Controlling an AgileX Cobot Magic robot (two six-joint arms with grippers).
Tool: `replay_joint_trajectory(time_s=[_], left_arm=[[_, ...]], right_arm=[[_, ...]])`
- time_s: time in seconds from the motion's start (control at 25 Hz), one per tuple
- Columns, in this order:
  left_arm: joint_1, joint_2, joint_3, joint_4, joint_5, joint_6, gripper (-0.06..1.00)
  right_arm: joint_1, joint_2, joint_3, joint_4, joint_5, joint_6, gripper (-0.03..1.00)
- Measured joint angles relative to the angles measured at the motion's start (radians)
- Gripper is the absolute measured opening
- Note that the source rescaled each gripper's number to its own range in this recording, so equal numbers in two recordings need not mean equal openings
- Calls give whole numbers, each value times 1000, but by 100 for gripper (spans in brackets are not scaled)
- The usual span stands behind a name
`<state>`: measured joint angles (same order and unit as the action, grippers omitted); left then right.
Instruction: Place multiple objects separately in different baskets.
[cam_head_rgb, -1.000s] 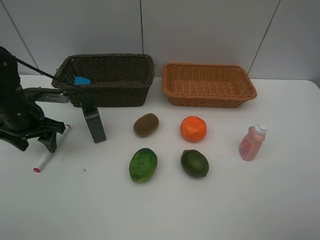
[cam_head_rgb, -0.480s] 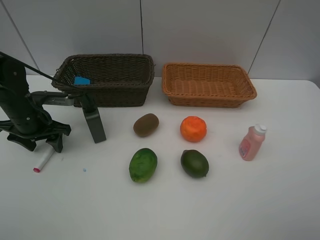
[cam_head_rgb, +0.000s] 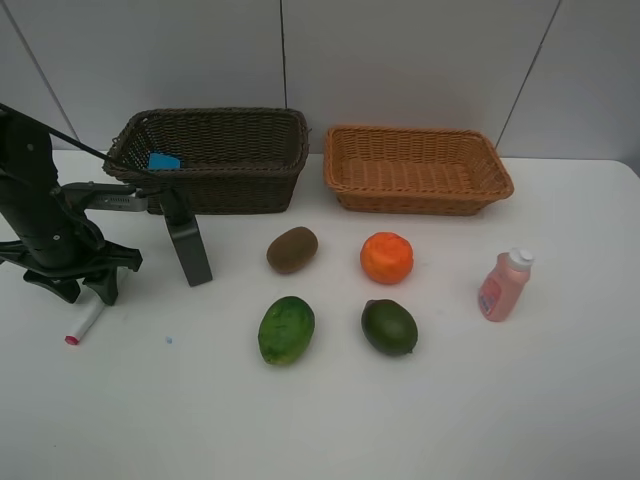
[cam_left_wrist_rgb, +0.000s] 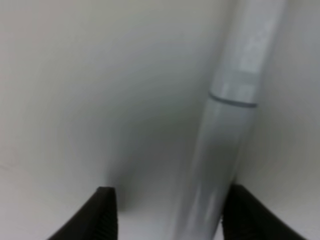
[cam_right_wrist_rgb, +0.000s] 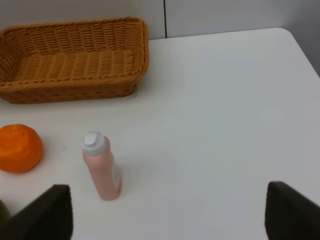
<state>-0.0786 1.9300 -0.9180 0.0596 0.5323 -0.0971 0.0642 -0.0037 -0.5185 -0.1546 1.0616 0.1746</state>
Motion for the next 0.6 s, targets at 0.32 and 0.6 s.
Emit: replay_joint_trajectory(time_s=[0.32,0.6], left_arm=[[0,0,0,-3,2,0,0],[0,-91,-32,-26,97,0,0]], right_arm=[[0,0,0,0,0,0,94],[0,0,0,0,0,0,94]])
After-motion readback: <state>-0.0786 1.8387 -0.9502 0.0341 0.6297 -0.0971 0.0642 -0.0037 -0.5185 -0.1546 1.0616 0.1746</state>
